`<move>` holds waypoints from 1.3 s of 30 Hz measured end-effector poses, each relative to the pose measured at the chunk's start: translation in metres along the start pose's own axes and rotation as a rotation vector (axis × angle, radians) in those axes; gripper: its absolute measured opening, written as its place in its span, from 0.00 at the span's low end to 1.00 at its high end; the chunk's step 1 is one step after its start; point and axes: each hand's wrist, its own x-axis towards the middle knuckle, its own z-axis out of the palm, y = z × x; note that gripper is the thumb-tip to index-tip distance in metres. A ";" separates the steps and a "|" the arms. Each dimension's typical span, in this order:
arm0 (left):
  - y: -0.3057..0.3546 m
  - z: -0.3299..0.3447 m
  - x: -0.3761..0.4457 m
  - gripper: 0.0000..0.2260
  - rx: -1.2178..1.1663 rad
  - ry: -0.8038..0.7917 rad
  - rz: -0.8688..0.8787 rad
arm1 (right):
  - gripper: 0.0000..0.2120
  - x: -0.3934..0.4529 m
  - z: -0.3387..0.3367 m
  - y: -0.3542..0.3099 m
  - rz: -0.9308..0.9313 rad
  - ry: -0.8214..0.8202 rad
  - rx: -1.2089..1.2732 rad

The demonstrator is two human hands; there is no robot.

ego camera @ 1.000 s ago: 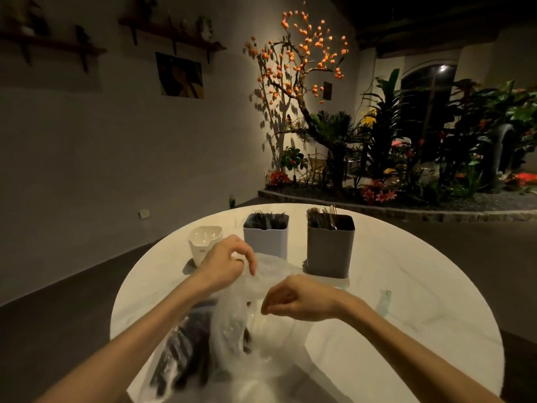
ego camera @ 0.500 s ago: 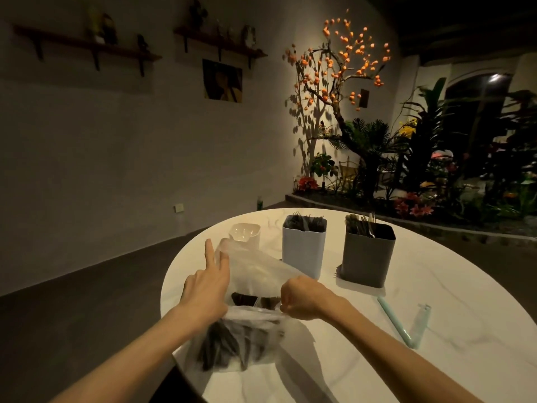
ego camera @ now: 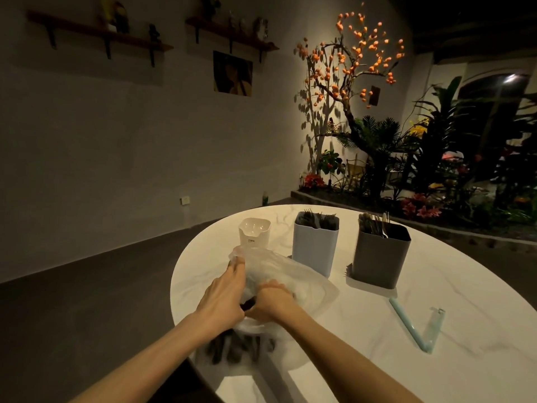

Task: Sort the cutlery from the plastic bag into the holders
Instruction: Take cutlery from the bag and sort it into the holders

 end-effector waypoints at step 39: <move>0.009 -0.006 -0.002 0.56 0.007 0.039 0.153 | 0.20 -0.018 -0.049 0.003 -0.058 -0.218 -0.014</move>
